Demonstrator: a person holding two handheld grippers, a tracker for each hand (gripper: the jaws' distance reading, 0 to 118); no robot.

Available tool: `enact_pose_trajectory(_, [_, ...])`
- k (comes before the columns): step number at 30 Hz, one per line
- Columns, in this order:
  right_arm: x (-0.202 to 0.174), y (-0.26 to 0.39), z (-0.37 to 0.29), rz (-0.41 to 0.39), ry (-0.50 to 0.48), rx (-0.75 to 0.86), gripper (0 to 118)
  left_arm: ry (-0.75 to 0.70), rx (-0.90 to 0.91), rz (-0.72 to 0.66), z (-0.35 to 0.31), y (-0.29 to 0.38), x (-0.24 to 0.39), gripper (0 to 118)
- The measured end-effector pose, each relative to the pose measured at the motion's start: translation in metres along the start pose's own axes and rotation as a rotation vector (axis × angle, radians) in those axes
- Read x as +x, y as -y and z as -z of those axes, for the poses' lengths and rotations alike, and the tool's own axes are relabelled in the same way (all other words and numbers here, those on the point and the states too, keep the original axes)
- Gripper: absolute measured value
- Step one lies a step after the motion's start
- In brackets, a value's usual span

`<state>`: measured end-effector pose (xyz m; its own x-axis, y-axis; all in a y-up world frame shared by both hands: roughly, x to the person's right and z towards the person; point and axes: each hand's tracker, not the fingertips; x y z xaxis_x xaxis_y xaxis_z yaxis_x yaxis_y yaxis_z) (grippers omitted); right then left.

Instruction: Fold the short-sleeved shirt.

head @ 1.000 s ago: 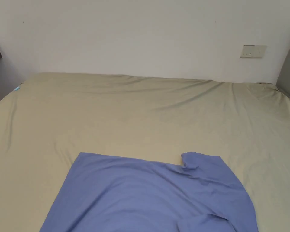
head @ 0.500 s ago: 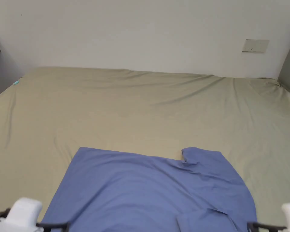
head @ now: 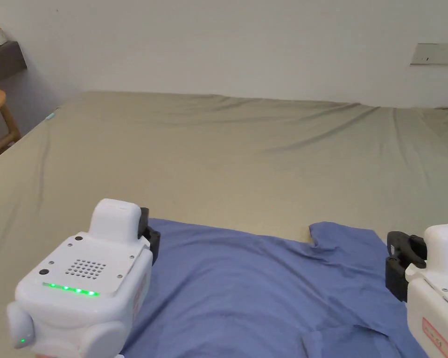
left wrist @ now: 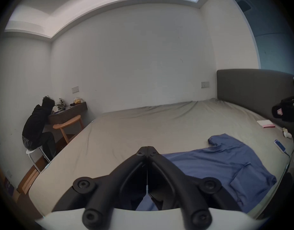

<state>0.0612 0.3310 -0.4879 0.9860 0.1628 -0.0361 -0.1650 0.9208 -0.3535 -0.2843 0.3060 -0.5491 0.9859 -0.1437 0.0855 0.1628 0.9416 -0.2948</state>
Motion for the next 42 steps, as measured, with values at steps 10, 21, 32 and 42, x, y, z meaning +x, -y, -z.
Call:
enact_pose_trajectory(10, [0.019, 0.019, 0.042, -0.01, 0.063, -0.115, 1, 0.049, -0.392, 0.067, 0.218, 0.061, -0.038, 0])
enact_pose_trajectory(21, [0.044, 0.031, 0.078, -0.015, 0.142, -0.233, 1, -0.071, -0.608, -0.145, 0.385, 0.103, -0.082, 97])
enact_pose_trajectory(32, [0.051, 0.046, 0.094, -0.018, 0.149, -0.313, 1, 0.048, -0.573, -0.048, 0.382, 0.093, -0.062, 29])
enact_pose_trajectory(42, [0.093, 0.042, 0.143, 0.006, 0.103, -0.391, 9, 0.021, -0.423, 0.094, 0.263, 0.051, -0.064, 2])
